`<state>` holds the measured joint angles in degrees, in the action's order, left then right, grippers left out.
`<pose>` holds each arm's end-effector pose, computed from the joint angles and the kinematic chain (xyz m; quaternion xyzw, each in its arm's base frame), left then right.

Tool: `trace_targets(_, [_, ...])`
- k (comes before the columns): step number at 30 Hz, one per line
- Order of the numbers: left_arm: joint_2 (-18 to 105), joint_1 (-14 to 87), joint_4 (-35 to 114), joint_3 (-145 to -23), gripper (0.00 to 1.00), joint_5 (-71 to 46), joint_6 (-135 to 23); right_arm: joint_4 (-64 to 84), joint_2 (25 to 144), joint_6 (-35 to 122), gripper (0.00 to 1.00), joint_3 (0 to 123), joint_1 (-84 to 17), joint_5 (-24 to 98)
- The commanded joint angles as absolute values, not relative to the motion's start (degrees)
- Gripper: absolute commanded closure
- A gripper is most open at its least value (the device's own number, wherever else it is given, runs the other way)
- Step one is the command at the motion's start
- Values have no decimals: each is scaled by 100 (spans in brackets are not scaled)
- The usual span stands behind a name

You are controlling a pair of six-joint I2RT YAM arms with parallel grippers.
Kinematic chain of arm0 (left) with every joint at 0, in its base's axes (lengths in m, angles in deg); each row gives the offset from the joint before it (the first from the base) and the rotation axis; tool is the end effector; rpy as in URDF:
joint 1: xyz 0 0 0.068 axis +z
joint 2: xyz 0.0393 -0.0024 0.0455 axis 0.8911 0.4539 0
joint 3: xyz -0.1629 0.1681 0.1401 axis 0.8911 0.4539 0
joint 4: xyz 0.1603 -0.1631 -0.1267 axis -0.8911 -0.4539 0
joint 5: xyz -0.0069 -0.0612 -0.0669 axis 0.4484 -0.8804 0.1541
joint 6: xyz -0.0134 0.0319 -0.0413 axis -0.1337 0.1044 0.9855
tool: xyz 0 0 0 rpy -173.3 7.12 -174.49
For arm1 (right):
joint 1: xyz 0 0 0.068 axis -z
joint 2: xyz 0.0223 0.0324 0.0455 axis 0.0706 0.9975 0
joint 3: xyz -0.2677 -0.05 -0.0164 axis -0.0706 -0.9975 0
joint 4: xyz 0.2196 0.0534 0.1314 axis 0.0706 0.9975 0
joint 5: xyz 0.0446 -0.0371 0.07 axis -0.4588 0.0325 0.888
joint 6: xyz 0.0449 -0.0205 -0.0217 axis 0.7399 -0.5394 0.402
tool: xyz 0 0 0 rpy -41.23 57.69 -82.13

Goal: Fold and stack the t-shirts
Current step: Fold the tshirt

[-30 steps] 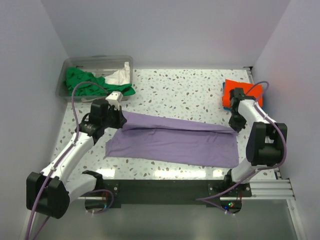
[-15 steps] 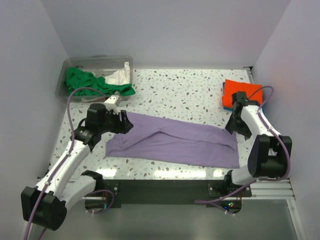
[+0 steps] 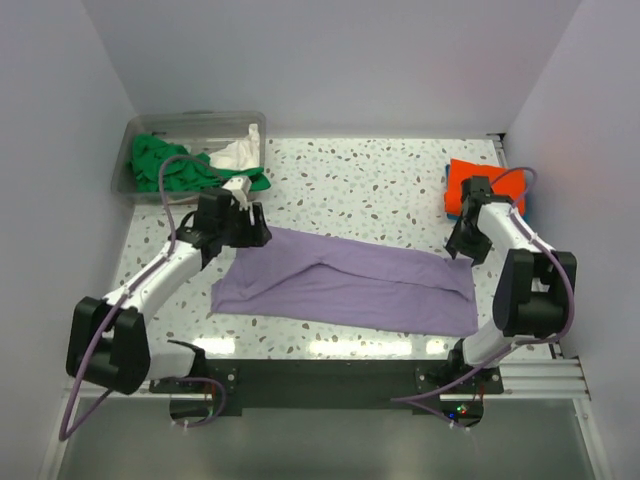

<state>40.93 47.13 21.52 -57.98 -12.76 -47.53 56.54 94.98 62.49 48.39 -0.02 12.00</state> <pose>0.2571 -0.0787 0.2349 -0.0046 0.9134 -0.1899 0.3599 0.2950 -0.0312 0.2066 0.2698 0.9436 -0.1215 0.1482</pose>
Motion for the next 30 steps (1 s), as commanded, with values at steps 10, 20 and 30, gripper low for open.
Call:
trace_targets(10, [5863,4710,3968,-6555,29,-1370,-4589,4746,9892,5969,52,4860,474,1693])
trace_targets(20, [6682,4728,3529,-6889,27,-1115,-4458,4544,10366,5978,61,4737,659,1852])
trace_targets(30, [6910,4754,3362,-6854,26,-712,-4440,4798,10762,6066,100,4947,711,1351])
